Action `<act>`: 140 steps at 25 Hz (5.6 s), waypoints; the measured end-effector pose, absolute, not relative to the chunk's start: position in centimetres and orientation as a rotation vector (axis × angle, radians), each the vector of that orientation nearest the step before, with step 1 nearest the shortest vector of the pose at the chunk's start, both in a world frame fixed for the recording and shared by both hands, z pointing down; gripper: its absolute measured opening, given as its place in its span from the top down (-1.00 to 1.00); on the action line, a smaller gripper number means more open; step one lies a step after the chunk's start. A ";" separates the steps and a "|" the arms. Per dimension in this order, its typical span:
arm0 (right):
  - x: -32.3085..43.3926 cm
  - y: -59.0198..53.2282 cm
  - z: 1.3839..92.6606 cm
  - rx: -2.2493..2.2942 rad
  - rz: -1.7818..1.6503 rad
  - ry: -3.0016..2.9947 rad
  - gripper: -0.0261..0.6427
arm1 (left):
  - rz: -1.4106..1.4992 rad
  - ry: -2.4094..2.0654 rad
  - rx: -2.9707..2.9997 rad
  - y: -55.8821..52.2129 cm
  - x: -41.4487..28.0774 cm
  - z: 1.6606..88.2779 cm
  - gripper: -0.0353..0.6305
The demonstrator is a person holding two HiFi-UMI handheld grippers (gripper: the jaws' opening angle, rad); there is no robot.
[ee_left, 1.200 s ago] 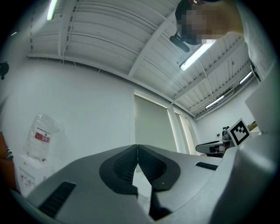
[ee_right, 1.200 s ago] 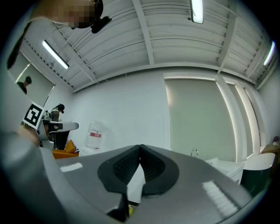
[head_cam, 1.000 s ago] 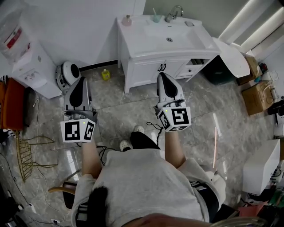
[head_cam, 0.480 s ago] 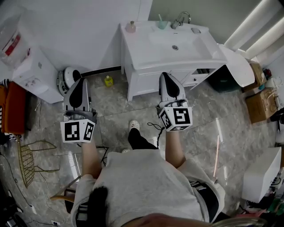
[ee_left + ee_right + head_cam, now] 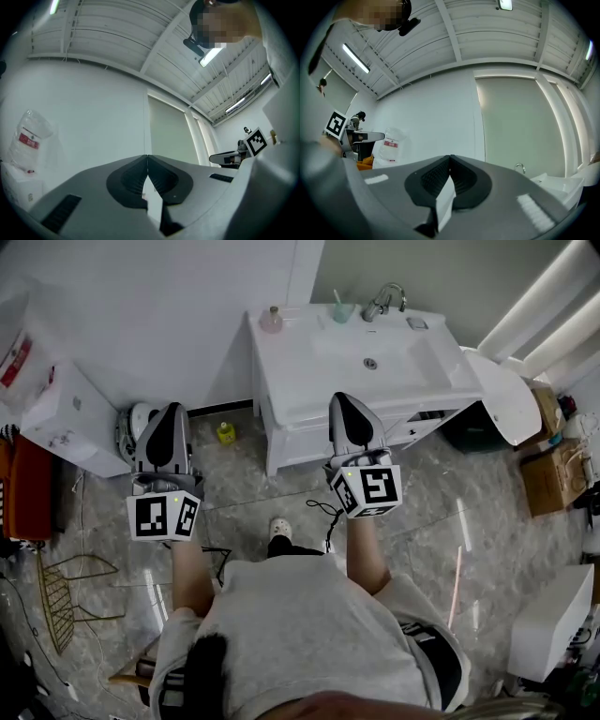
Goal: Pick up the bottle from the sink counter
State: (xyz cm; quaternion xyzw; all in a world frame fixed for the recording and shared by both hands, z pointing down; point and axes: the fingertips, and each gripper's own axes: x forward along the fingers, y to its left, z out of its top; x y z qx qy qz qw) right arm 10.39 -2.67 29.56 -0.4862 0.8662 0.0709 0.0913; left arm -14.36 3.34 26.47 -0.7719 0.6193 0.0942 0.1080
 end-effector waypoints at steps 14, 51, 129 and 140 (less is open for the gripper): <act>12.2 -13.7 29.8 -1.390 0.183 2.594 0.89 | 0.281 1.843 -2.238 -6.7 -12.1 25.9 0.87; 2.2 -36.7 28.0 -1.442 0.198 2.533 0.89 | 0.264 1.801 -2.310 -30.5 -22.8 26.1 0.87; -6.7 -57.0 56.7 -1.784 -0.297 2.741 0.48 | -0.048 1.756 -2.619 -42.8 -30.1 39.9 0.87; -6.3 -53.1 49.0 -1.689 -0.184 2.719 0.48 | 0.037 1.699 -2.620 -41.3 -27.2 37.7 0.87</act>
